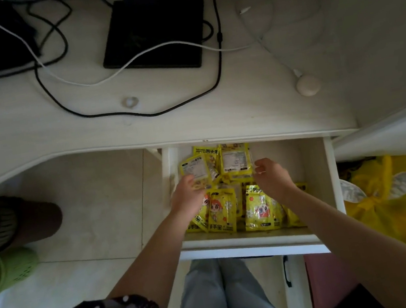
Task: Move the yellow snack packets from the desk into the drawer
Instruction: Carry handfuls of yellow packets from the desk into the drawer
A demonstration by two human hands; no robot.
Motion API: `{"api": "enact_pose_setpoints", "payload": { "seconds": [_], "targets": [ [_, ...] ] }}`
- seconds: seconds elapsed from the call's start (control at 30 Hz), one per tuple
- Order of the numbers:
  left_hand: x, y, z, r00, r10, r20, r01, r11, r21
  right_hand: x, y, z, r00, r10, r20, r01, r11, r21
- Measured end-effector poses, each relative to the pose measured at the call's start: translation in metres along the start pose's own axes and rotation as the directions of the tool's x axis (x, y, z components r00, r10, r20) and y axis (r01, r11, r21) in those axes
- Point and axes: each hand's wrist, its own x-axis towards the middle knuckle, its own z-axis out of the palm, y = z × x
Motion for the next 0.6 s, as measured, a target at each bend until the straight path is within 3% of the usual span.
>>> {"api": "enact_pose_setpoints", "payload": {
  "seconds": [0.13,0.4,0.6],
  "targets": [
    [-0.032,-0.002,-0.014,0.997,0.075,-0.022,-0.074,0.995,0.067,-0.033,-0.013,0.0,0.991,-0.132,0.026,0.134,0.987,-0.086],
    [-0.108,-0.03,-0.056,0.953,0.149,-0.263,-0.131,0.988,0.083,-0.089,-0.05,0.034,0.923,-0.348,0.167,0.381,0.889,-0.252],
    [-0.148,-0.079,-0.09,0.903,0.056,-0.426,-0.051,0.998,0.024,-0.127,-0.083,0.078,0.821,-0.486,0.298,0.567,0.755,-0.33]
  ]
}}
